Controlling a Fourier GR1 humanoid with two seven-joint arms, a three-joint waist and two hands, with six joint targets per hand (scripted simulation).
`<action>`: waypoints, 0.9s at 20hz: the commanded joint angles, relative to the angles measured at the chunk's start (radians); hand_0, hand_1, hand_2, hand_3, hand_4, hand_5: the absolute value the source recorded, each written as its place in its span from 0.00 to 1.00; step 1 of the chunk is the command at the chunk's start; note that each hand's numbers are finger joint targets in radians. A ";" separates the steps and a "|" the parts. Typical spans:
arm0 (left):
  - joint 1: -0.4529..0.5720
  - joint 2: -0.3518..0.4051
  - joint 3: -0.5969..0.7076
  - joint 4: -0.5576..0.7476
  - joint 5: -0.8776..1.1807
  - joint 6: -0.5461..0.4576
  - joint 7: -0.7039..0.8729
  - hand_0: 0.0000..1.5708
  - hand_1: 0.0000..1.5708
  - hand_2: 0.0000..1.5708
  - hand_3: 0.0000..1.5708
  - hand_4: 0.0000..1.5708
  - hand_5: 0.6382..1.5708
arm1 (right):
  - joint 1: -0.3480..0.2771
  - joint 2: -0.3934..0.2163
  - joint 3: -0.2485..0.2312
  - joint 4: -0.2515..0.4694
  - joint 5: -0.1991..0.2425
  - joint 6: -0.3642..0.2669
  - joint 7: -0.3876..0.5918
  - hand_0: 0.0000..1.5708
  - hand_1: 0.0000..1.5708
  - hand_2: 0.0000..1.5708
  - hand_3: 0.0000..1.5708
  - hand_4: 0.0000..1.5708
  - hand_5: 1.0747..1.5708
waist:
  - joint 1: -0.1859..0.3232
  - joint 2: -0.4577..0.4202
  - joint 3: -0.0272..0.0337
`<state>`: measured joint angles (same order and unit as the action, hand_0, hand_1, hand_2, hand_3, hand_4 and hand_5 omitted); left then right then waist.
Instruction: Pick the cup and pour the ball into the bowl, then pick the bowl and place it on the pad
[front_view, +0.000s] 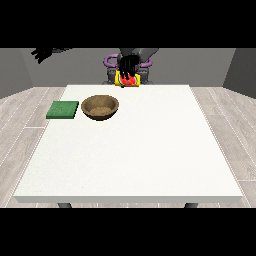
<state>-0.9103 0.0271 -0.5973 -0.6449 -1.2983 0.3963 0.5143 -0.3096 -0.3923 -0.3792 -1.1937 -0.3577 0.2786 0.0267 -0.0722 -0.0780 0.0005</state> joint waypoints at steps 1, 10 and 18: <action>0.005 -0.023 -0.025 -0.022 -0.067 -0.076 -0.005 0.00 0.00 0.57 0.97 0.31 0.97 | 0.040 0.019 0.008 0.011 0.023 0.006 -0.062 0.00 0.00 0.00 0.24 0.28 1.00 | 0.013 0.005 0.0000; -0.066 -0.027 -0.119 -0.044 -0.166 -0.281 -0.067 0.00 0.00 0.95 1.00 0.62 1.00 | -0.034 0.014 0.005 0.024 -0.013 -0.006 -0.007 0.00 0.00 0.00 0.19 0.30 1.00 | 0.002 0.024 0.0009; -0.081 0.010 -0.200 0.009 -0.348 -0.379 -0.109 0.96 0.96 1.00 1.00 0.80 0.94 | -0.012 -0.020 -0.032 0.041 -0.050 0.046 -0.037 0.00 0.00 0.00 0.20 0.30 1.00 | 0.000 0.028 0.0000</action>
<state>-0.9839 0.0353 -0.7922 -0.6263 -1.5948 0.0589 0.4239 -0.3286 -0.3819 -0.3797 -1.1769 -0.3828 0.2853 0.0196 -0.0828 -0.0665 0.0008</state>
